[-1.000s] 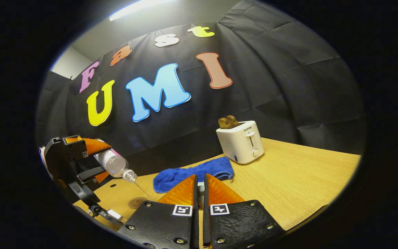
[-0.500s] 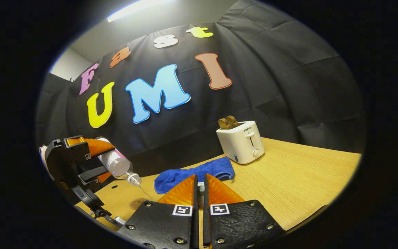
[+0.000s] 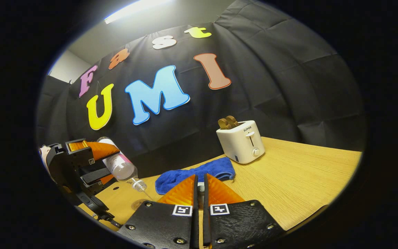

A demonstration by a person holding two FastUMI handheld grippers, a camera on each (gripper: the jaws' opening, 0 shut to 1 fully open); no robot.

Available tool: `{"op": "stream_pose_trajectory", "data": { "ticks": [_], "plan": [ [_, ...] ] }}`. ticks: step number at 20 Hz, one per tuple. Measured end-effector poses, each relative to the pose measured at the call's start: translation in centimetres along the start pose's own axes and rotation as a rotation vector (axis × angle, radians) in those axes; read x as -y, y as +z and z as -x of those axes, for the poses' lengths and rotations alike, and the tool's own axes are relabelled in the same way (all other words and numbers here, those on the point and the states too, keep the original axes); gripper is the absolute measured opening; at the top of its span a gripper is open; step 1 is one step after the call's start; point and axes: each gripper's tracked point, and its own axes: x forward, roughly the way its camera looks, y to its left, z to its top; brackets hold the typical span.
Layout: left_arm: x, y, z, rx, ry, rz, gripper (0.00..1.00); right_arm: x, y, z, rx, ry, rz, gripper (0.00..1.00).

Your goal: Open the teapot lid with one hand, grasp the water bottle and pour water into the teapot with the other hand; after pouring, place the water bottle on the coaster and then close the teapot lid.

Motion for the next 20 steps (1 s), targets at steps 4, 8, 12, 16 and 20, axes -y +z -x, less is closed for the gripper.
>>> {"op": "stream_pose_trajectory", "data": {
  "ticks": [4,8,12,16,20],
  "plan": [
    [0.2,0.3,0.0,0.004,-0.007,-0.014,0.9,0.0,0.0,-0.1,-0.001,0.001,-0.003,0.05],
    [0.8,0.4,-0.4,0.007,-0.021,0.008,0.9,0.0,-0.1,-0.1,-0.005,0.001,-0.001,0.05],
    [2.8,1.0,0.0,0.027,-0.086,0.234,0.91,0.0,-0.3,-0.2,-0.014,0.004,-0.001,0.05],
    [4.4,1.7,0.5,0.028,-0.152,0.538,0.91,0.1,-0.5,-0.3,-0.017,-0.002,0.006,0.05],
    [6.1,1.6,-0.2,-0.006,-0.186,0.849,0.91,-0.1,-0.9,-0.4,-0.029,0.0,0.016,0.05]
  ]
}}
